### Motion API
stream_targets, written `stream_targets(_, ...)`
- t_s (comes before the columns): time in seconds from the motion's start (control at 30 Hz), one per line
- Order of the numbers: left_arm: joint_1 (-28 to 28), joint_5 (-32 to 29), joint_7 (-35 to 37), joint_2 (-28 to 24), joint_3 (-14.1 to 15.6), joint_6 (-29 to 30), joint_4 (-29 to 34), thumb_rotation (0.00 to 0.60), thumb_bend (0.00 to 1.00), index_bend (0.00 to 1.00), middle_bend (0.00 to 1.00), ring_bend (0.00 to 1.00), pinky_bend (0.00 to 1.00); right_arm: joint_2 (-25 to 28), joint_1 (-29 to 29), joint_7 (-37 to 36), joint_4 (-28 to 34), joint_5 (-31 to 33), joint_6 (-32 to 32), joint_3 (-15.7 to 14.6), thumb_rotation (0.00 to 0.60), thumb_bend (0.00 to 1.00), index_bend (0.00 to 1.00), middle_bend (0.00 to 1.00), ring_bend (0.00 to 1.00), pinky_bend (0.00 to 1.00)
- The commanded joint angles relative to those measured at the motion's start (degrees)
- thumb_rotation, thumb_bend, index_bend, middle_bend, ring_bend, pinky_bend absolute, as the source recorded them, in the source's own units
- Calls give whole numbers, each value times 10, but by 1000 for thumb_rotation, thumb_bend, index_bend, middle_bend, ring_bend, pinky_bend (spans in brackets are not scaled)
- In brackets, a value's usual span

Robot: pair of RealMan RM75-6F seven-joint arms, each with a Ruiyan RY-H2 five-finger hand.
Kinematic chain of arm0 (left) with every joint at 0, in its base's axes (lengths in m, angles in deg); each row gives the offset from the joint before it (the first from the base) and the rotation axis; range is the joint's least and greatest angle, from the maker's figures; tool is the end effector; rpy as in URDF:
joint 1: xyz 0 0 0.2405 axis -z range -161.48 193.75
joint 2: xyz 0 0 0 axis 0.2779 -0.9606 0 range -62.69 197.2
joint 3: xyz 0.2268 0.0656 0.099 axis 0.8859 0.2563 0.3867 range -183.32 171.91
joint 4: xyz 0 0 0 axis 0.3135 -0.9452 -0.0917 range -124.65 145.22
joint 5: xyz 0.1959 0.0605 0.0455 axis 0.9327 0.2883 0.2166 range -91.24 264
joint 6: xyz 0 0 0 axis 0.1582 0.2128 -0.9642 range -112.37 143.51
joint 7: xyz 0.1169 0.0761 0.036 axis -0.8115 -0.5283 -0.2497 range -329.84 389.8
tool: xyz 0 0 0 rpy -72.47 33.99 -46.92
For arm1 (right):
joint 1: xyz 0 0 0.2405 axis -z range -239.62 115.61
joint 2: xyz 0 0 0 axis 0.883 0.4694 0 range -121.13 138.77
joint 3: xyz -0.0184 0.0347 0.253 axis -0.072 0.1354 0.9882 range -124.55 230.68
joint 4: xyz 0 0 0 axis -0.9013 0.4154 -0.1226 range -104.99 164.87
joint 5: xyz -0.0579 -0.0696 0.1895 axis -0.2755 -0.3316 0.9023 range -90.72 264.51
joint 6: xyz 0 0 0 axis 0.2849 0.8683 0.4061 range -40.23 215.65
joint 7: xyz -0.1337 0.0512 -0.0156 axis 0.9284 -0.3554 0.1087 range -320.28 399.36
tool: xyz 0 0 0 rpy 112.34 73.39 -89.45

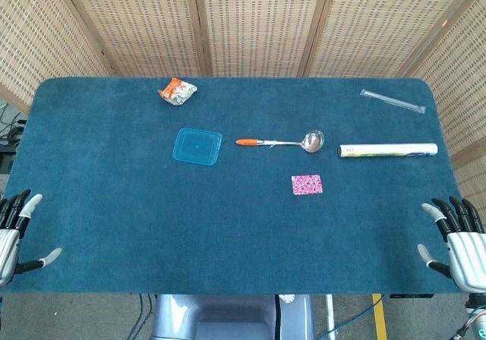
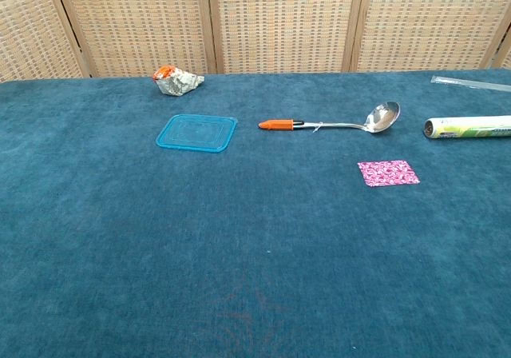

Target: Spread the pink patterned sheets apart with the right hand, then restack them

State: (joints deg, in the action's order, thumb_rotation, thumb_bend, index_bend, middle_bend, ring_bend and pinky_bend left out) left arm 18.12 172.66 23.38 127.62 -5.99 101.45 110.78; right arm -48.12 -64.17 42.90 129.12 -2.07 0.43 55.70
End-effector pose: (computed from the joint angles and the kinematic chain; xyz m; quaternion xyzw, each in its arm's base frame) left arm -0.2981 0.1548 0.1626 -0.6019 -0.3987 -0.3541 0.5945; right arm -0.2950 -0.1648 0.1886 0.6078 -0.3597 0.3770 0.5992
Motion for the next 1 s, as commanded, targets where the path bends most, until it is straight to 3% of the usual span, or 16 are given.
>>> stream_targets(0.03, 0, 0, 0, 1, 1, 0, 0, 472, 0, 74, 0, 0, 0, 0, 0, 0, 0, -1, 0, 0, 600, 341, 186, 158, 0, 0)
stream_targets(1.0, -6, 4, -3, -7, 2, 10, 6, 469, 0, 74, 0, 0, 0, -4, -9, -8, -3, -11, 10, -2, 600, 340, 186, 159, 0, 0)
